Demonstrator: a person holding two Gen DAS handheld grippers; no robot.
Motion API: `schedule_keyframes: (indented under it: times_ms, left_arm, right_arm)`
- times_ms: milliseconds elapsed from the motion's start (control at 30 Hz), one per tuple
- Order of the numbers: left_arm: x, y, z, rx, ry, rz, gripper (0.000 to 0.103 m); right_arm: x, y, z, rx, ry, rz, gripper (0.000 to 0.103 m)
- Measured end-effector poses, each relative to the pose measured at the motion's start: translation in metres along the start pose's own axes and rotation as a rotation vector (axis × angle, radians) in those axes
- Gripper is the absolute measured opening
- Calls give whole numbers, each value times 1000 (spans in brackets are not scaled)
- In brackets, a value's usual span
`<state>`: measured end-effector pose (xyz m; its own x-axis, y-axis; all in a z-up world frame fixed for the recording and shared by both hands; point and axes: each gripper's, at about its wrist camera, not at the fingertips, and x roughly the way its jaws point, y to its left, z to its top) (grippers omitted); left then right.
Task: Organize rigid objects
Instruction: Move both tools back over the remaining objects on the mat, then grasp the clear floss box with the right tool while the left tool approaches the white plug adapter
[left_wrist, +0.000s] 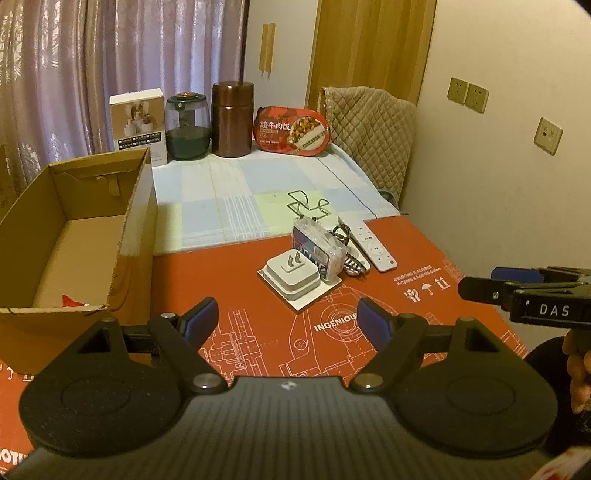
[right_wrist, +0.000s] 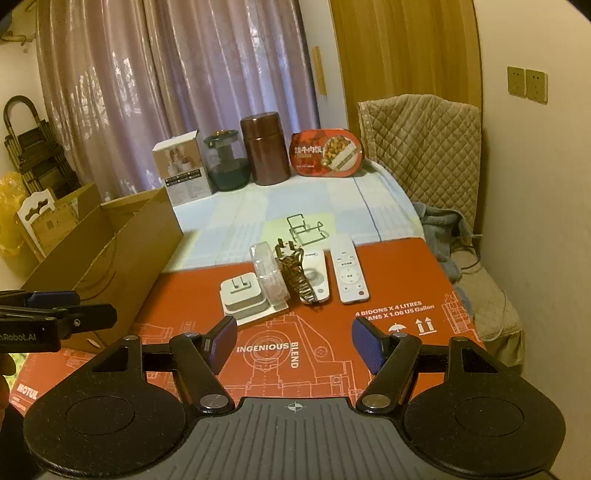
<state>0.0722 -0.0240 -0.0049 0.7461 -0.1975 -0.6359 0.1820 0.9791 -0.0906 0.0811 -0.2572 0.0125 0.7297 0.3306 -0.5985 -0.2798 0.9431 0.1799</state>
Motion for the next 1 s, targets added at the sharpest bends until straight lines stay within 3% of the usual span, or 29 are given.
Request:
schedule_keyframes:
  times_ms: [367, 867, 1000]
  left_arm:
    - [39, 4, 2, 21, 42, 11, 79]
    - [109, 14, 7, 21, 91, 36, 79]
    - [124, 17, 4, 33, 108, 41, 79]
  right_arm:
    - [38, -9, 6, -25, 26, 15, 66]
    - [121, -11, 22, -131, 59, 103, 65]
    - [147, -7, 24, -158, 81, 127, 52]
